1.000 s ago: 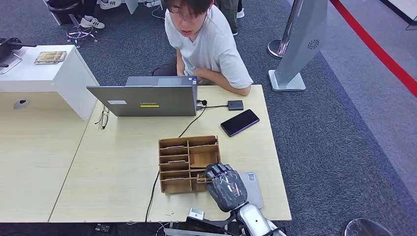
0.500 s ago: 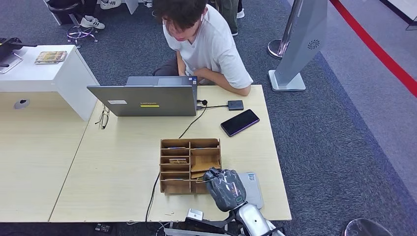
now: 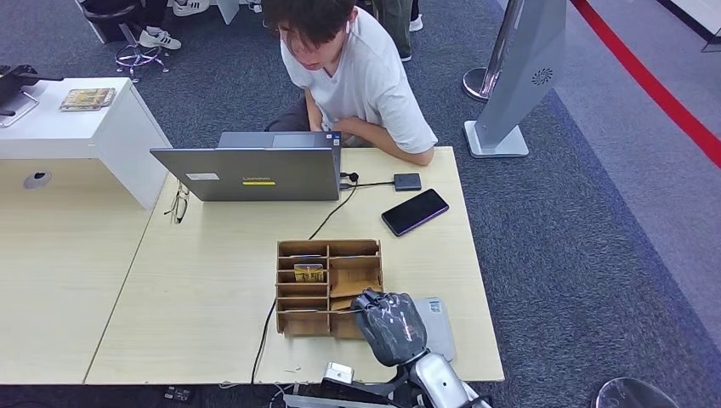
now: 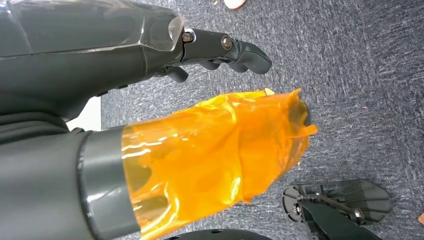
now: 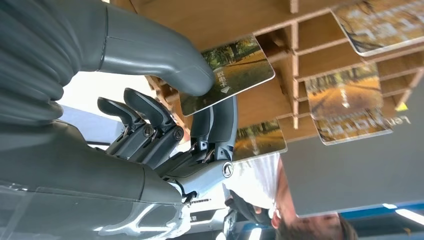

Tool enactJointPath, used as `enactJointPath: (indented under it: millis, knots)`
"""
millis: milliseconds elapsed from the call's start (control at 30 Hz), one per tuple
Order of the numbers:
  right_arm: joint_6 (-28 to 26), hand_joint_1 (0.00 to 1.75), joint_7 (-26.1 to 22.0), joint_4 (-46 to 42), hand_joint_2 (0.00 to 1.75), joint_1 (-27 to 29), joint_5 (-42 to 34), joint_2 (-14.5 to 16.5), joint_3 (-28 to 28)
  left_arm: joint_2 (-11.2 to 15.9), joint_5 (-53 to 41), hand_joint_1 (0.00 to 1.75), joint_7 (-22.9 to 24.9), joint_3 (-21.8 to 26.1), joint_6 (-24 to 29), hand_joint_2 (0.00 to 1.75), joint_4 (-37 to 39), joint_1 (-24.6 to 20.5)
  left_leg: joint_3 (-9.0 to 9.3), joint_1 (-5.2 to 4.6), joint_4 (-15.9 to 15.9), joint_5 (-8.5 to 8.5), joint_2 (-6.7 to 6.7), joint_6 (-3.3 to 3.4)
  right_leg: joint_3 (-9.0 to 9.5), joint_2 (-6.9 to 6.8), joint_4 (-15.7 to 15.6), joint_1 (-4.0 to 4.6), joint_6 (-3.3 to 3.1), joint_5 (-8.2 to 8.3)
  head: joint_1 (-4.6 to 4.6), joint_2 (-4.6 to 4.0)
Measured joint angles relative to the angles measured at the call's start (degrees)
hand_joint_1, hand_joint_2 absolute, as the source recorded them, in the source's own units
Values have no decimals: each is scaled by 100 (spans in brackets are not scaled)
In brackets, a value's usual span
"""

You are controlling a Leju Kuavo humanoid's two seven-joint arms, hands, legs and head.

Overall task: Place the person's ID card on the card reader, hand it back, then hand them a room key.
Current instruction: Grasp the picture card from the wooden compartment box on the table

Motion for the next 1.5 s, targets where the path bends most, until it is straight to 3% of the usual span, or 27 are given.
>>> enactJointPath:
  millis: [800, 1500]
  knots:
    - [-3, 175, -1002, -1876, 175, 360, -252, 11, -284, 2, 187, 0, -48, -55, 15, 0, 0, 0, -1, 0, 0, 0, 0, 0, 0, 0, 0, 0, 0, 0, 0, 0]
    - [56, 175, -633, -1814, 175, -508, -529, 84, 102, -7, -50, 0, -108, -313, -40, 0, 0, -61, 0, 0, 0, 2, 0, -1, 1, 0, 1, 0, -1, 2, -1, 0]
